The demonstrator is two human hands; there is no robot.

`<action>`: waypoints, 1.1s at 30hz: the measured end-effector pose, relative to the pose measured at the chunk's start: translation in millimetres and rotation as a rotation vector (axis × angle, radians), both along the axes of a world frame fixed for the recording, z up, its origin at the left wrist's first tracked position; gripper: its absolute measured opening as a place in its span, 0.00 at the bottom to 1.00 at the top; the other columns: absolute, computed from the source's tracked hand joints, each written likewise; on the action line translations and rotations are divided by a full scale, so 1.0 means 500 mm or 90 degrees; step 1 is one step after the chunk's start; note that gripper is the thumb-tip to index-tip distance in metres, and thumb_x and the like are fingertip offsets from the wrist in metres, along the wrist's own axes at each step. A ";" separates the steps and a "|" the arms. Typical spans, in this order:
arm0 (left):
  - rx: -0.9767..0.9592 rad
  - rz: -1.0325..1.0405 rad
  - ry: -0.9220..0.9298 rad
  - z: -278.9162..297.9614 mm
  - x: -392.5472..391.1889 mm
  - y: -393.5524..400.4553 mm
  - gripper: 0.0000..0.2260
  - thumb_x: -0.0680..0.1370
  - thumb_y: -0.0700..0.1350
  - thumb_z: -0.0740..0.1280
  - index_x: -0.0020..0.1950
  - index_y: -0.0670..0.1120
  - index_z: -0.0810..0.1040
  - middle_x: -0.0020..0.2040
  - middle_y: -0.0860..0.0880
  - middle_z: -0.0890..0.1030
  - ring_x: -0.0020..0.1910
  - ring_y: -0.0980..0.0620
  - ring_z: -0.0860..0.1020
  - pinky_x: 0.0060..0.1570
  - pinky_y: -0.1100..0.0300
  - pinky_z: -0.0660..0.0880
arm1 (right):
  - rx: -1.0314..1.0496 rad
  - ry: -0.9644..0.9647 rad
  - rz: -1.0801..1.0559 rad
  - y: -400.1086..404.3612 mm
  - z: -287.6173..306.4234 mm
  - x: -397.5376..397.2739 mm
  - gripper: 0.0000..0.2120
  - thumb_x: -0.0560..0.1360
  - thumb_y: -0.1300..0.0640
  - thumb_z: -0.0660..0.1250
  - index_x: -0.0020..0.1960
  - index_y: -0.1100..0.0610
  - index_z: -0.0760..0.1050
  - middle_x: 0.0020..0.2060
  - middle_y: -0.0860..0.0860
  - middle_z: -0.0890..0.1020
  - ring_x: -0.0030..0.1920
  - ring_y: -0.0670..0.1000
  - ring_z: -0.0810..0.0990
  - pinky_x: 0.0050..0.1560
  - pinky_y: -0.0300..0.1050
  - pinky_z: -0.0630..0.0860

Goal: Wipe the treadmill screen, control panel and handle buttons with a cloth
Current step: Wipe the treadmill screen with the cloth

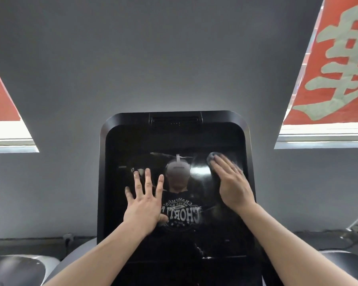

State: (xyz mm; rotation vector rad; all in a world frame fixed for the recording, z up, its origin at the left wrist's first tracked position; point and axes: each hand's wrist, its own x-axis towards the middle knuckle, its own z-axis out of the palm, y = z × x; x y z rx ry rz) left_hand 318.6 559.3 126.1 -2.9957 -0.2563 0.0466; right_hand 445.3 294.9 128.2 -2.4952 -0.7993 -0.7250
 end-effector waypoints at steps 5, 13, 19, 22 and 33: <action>0.001 0.006 0.003 -0.004 0.001 0.003 0.59 0.75 0.71 0.66 0.78 0.48 0.22 0.74 0.34 0.18 0.73 0.26 0.22 0.77 0.26 0.48 | -0.068 -0.008 0.058 0.072 -0.059 -0.088 0.39 0.76 0.70 0.59 0.85 0.53 0.55 0.84 0.47 0.54 0.85 0.46 0.43 0.85 0.52 0.48; 0.010 0.001 -0.001 -0.004 0.001 0.004 0.59 0.75 0.71 0.66 0.79 0.47 0.22 0.74 0.34 0.18 0.73 0.26 0.22 0.77 0.26 0.48 | 0.057 0.017 -0.067 0.052 -0.058 -0.061 0.39 0.75 0.73 0.61 0.84 0.55 0.60 0.83 0.49 0.60 0.85 0.49 0.50 0.84 0.56 0.55; 0.015 0.001 -0.003 -0.003 0.000 0.003 0.59 0.75 0.71 0.66 0.78 0.47 0.22 0.74 0.34 0.18 0.73 0.26 0.23 0.77 0.27 0.49 | -0.044 -0.032 0.038 -0.018 -0.053 -0.025 0.35 0.76 0.69 0.54 0.81 0.52 0.67 0.82 0.47 0.65 0.84 0.47 0.55 0.82 0.55 0.60; 0.016 0.002 -0.002 -0.004 -0.001 0.003 0.59 0.75 0.71 0.66 0.78 0.47 0.22 0.74 0.34 0.18 0.73 0.26 0.23 0.77 0.27 0.49 | 0.066 0.015 -0.087 0.031 -0.073 -0.061 0.38 0.75 0.73 0.60 0.83 0.54 0.62 0.83 0.49 0.60 0.85 0.48 0.52 0.83 0.57 0.58; 0.005 0.002 0.003 -0.002 0.001 0.002 0.59 0.75 0.71 0.66 0.79 0.48 0.22 0.74 0.34 0.18 0.73 0.27 0.22 0.77 0.27 0.48 | -0.002 -0.002 -0.035 0.052 -0.129 -0.110 0.41 0.74 0.71 0.62 0.84 0.54 0.57 0.84 0.50 0.56 0.85 0.48 0.45 0.84 0.54 0.51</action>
